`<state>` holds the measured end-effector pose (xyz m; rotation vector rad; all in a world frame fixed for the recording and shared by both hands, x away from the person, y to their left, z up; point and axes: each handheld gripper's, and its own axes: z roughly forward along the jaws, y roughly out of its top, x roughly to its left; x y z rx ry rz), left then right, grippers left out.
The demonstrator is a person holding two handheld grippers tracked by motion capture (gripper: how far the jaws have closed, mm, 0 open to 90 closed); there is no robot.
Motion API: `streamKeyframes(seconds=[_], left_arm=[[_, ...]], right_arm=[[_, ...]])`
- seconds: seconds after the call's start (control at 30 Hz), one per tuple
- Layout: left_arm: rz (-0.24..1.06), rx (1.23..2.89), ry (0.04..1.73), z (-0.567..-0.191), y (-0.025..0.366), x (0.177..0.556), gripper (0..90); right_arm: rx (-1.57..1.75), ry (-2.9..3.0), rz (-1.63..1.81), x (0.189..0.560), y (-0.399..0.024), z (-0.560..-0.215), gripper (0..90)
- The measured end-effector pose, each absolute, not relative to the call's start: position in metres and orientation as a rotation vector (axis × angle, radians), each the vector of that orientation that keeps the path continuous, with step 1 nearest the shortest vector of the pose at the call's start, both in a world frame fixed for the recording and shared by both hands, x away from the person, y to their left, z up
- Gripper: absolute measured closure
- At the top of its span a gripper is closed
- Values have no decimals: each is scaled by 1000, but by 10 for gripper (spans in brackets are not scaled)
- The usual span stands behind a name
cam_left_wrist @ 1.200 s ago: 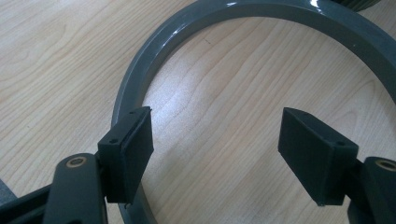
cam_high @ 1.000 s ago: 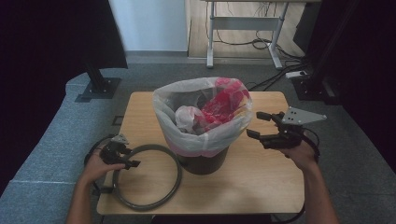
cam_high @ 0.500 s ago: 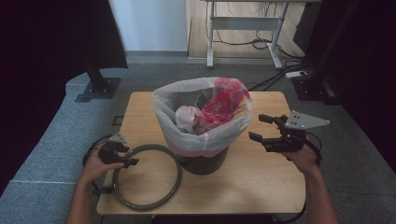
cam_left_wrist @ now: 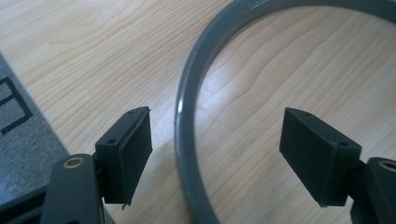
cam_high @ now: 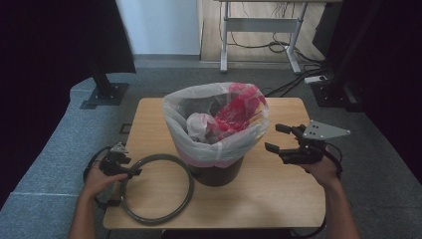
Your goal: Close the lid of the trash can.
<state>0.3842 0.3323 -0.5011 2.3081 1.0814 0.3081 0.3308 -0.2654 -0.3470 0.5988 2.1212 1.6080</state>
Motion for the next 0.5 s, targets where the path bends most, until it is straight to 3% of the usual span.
streamKeyframes(seconds=[0.5], left_arm=[[346, 2348, 1155, -516, 334, 387, 345]], right_arm=[[605, 2109, 1619, 328, -271, -351, 260]])
